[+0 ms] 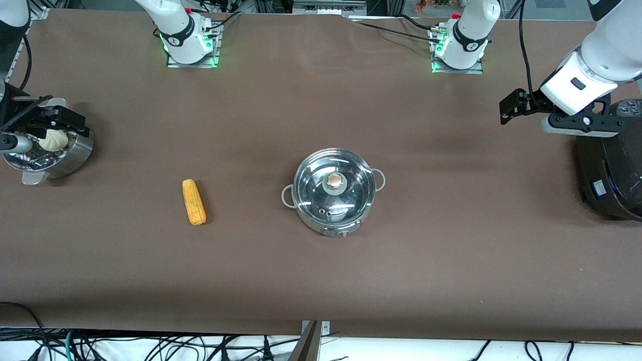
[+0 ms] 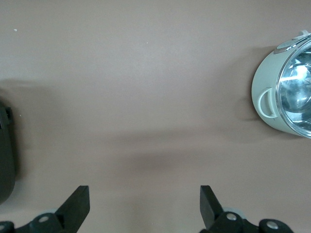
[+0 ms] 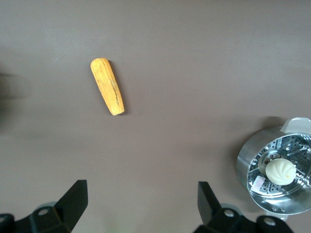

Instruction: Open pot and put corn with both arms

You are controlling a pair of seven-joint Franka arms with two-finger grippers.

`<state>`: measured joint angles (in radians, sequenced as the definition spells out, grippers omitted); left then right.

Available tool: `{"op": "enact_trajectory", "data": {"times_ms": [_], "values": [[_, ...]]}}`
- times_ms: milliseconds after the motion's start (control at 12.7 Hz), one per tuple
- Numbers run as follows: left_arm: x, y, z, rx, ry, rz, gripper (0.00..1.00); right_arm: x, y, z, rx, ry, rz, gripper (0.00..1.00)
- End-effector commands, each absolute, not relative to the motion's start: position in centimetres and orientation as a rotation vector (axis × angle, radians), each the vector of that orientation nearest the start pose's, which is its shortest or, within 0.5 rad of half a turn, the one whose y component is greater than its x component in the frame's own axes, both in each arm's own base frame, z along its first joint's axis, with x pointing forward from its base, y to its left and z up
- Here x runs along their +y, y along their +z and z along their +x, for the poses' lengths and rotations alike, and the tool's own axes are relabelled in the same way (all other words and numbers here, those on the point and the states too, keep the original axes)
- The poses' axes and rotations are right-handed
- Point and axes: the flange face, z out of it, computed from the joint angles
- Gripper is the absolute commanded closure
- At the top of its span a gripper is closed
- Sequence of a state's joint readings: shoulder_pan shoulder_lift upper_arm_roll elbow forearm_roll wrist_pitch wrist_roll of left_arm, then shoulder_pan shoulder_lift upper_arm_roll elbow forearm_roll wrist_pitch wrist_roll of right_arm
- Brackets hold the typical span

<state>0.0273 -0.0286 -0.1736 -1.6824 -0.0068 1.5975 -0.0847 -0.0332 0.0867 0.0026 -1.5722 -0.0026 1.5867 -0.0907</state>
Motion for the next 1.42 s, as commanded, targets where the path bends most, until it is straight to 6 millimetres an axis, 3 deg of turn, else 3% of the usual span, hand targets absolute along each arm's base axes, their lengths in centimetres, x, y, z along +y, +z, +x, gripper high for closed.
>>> {"op": "enact_trajectory", "data": {"times_ms": [0, 1342], "values": [[-7.94, 59.50, 53.96, 0.127, 0.093, -3.127, 0.00, -1.69, 58.00, 58.20, -0.111, 0.097, -3.140, 0.00], [-8.07, 59.38, 53.62, 0.117, 0.129, -3.123, 0.00, -2.38, 58.01, 59.09, -0.092, 0.087, -3.137, 0.00]]}}
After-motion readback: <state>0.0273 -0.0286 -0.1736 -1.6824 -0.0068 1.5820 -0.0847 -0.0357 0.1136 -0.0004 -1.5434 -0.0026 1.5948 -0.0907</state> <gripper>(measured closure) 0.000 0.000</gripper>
